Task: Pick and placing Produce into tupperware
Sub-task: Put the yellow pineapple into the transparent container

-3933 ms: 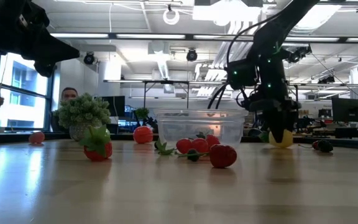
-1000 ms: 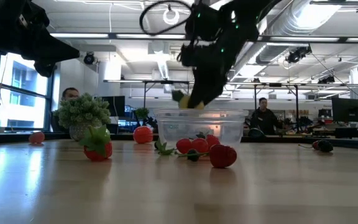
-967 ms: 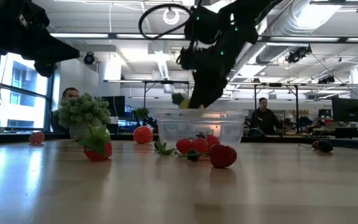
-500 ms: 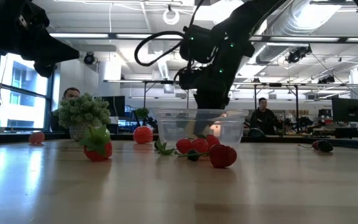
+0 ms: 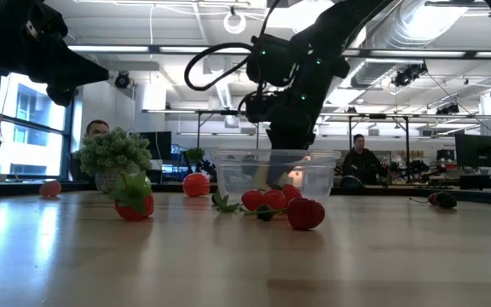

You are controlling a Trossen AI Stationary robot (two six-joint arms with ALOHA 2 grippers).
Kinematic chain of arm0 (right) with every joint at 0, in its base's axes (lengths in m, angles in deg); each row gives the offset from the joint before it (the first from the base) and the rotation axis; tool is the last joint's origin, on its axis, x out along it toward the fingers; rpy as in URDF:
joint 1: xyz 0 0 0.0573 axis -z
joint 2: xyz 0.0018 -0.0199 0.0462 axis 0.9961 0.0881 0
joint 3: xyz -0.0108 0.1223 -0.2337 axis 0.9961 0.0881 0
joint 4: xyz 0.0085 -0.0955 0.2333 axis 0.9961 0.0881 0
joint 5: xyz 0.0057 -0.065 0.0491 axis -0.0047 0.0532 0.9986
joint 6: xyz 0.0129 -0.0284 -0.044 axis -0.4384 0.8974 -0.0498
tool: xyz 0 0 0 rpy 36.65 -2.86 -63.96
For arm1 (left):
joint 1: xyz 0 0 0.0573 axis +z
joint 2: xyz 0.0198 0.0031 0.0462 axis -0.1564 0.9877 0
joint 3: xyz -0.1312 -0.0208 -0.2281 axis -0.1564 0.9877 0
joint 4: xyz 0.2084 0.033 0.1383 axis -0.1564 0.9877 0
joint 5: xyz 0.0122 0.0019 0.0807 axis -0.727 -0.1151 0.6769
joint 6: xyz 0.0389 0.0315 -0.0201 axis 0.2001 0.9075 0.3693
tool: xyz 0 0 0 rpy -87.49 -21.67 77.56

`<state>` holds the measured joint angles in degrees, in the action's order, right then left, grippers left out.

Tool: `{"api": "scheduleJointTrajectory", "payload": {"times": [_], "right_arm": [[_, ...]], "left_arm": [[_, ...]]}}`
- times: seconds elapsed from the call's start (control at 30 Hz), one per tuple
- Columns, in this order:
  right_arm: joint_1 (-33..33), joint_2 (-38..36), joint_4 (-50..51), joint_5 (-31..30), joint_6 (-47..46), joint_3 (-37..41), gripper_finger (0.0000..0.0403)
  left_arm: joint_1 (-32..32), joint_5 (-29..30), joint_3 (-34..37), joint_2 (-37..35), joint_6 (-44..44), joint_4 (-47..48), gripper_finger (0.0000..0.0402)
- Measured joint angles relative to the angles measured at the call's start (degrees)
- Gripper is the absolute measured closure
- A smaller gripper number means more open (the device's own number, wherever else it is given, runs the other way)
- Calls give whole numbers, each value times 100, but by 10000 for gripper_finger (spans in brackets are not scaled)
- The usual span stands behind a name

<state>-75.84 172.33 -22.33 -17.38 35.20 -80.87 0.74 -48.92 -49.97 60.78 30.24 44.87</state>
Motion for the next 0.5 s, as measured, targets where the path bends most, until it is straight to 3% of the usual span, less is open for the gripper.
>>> {"api": "scheduleJointTrajectory", "payload": {"times": [0.23,0.5], "right_arm": [[0,0,-1,-1,-13,0,203],[2,0,-3,-345,-40,0,152]], "left_arm": [[-2,0,0,0,0,0,385],[-2,0,1,-1,-1,1,385]]}}
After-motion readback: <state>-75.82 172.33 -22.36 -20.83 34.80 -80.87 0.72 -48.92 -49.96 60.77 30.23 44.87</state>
